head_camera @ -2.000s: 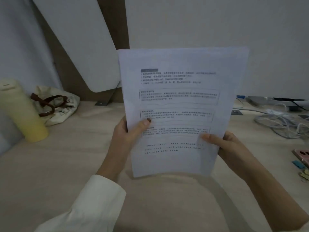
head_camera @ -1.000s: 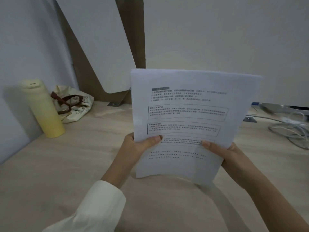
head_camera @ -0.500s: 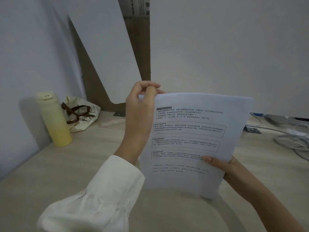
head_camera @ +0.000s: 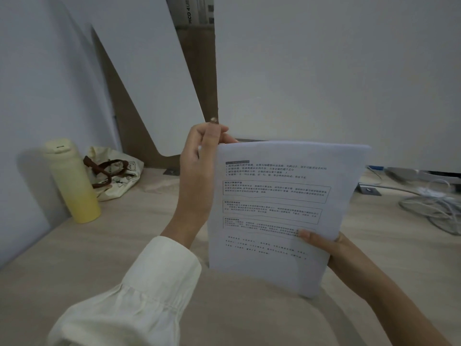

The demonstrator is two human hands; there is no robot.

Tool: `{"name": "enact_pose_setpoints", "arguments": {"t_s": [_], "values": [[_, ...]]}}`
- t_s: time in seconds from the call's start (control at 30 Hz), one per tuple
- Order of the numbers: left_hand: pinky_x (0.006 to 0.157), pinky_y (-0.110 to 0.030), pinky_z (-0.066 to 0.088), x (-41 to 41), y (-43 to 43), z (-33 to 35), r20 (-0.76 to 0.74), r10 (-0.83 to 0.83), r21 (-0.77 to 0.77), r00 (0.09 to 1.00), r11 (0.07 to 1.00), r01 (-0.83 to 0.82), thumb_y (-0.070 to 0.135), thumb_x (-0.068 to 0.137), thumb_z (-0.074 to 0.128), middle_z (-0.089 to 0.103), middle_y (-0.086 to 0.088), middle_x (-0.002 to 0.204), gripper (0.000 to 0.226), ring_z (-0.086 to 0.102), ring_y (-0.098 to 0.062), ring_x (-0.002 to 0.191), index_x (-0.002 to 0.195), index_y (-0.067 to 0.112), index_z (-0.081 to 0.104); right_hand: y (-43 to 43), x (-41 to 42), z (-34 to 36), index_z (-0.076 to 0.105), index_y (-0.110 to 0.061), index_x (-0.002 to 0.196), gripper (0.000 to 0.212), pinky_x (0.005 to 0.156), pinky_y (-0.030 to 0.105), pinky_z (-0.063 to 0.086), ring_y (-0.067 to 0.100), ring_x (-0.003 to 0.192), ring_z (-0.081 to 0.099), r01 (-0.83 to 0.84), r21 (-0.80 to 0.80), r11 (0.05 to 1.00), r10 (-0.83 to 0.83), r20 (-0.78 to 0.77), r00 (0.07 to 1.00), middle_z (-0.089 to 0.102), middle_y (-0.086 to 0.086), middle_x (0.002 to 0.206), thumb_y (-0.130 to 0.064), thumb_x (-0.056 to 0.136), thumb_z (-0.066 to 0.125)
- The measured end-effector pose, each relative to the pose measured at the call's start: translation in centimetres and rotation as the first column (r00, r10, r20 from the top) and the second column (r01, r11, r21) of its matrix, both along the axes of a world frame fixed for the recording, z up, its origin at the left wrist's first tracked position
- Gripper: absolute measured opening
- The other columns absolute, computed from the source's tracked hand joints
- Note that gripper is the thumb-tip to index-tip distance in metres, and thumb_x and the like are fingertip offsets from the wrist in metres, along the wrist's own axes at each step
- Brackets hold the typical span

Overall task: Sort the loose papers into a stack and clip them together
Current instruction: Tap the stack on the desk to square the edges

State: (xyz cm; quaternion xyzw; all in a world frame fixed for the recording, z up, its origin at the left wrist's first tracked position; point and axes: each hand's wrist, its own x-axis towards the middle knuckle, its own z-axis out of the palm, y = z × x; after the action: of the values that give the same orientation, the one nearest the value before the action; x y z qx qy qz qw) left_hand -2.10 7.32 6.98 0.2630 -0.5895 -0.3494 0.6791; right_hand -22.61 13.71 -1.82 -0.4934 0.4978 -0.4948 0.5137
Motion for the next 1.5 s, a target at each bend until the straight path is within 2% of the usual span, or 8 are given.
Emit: {"name": "enact_pose_setpoints", "arguments": {"t_s": [0.6,0.73,0.87,1.0,1.07,1.3,1.43,1.5], "values": [[0.062,-0.015,0.053,2.1,1.3,-7.0,0.016,-0.055,0.288,0.998,0.956,0.048,0.017,0.082,0.062,0.075,0.011,0.086,0.018,0.071,-0.008,0.08,0.1,0.019,0.063,-0.1,0.8,0.6,0.074,-0.036,0.093,0.031,0.073,0.026,0.059,0.017,0.096,0.071,-0.033,-0.126,0.992,0.041,0.06,0.997,0.074,-0.004,0.105,-0.014,0.078,0.058],[0.081,-0.016,0.05,2.5,0.8,-1.9,0.131,0.108,-0.018,0.985,0.994,-0.107,0.031,0.077,0.071,0.058,0.008,0.111,0.043,0.06,-0.002,0.1,0.112,0.022,0.048,-0.3,0.7,0.5,0.074,-0.035,0.095,0.03,0.077,0.029,0.059,0.017,0.097,0.071,-0.042,-0.106,0.993,0.048,0.051,0.998,0.074,-0.004,0.107,-0.014,0.079,0.059],[0.103,-0.019,0.031,0.7,0.9,5.5,0.41,0.576,-0.698,0.707,0.697,-0.164,0.049,0.081,0.059,0.047,-0.003,0.124,0.054,0.042,-0.016,0.119,0.12,0.012,0.051,-0.2,0.6,0.5,0.074,-0.034,0.095,0.03,0.077,0.026,0.059,0.017,0.097,0.07,-0.039,-0.089,0.995,0.044,0.051,0.998,0.074,-0.004,0.106,-0.013,0.08,0.06],[0.082,-0.034,0.04,-3.1,0.3,6.8,0.893,0.446,-0.449,0.055,0.888,0.096,0.063,0.082,0.046,0.051,0.004,0.123,0.054,0.047,-0.016,0.106,0.121,0.025,0.045,-0.1,0.4,0.5,0.073,-0.035,0.099,0.026,0.077,0.028,0.058,0.018,0.099,0.07,-0.047,-0.091,0.995,0.05,0.028,0.998,0.074,-0.004,0.107,-0.021,0.077,0.071],[0.061,-0.031,0.03,-3.9,-0.2,6.2,0.91,0.4,-0.391,-0.11,0.916,0.096,0.057,0.086,0.044,0.056,0.004,0.102,0.042,0.045,-0.017,0.086,0.112,0.023,0.046,-0.1,0.3,0.5,0.073,-0.035,0.098,0.025,0.079,0.029,0.058,0.017,0.098,0.07,-0.041,-0.089,0.995,0.043,0.019,0.999,0.074,-0.004,0.107,-0.021,0.078,0.069],[0.056,-0.031,0.027,-1.8,-0.1,6.1,0.873,0.462,-0.484,0.153,0.86,0.164,0.037,0.093,0.044,0.041,0.008,0.069,0.023,0.039,-0.015,0.074,0.096,0.018,0.056,0.0,-1.6,-0.4,0.071,-0.026,0.1,0.026,0.073,0.023,0.058,0.014,0.093,0.071,-0.109,0.079,0.991,0.112,-0.041,0.993,0.075,-0.007,0.102,-0.029,0.075,0.067],[0.065,-0.027,0.036,2.5,-0.4,6.1,0.81,0.314,-0.365,0.495,0.931,0.006,0.042,0.089,0.052,0.059,0.009,0.081,0.021,0.053,-0.012,0.072,0.1,0.027,0.062,1.0,-5.2,-1.6,0.072,-0.018,0.099,0.061,0.069,0.028,0.06,0.025,0.094,0.071,-0.07,0.133,0.989,0.068,0.015,0.998,0.074,0.006,0.104,-0.04,0.044,0.087],[0.063,-0.017,0.044,4.1,-0.5,5.0,0.74,0.205,-0.263,0.641,0.965,-0.006,0.038,0.088,0.056,0.064,0.015,0.08,0.005,0.06,0.002,0.068,0.089,0.035,0.059,1.3,-6.5,-2.2,0.07,-0.015,0.099,0.036,0.065,0.03,0.06,0.03,0.092,0.07,-0.001,0.064,0.998,-0.009,0.166,0.986,0.075,0.011,0.101,-0.019,0.064,0.076]]}}
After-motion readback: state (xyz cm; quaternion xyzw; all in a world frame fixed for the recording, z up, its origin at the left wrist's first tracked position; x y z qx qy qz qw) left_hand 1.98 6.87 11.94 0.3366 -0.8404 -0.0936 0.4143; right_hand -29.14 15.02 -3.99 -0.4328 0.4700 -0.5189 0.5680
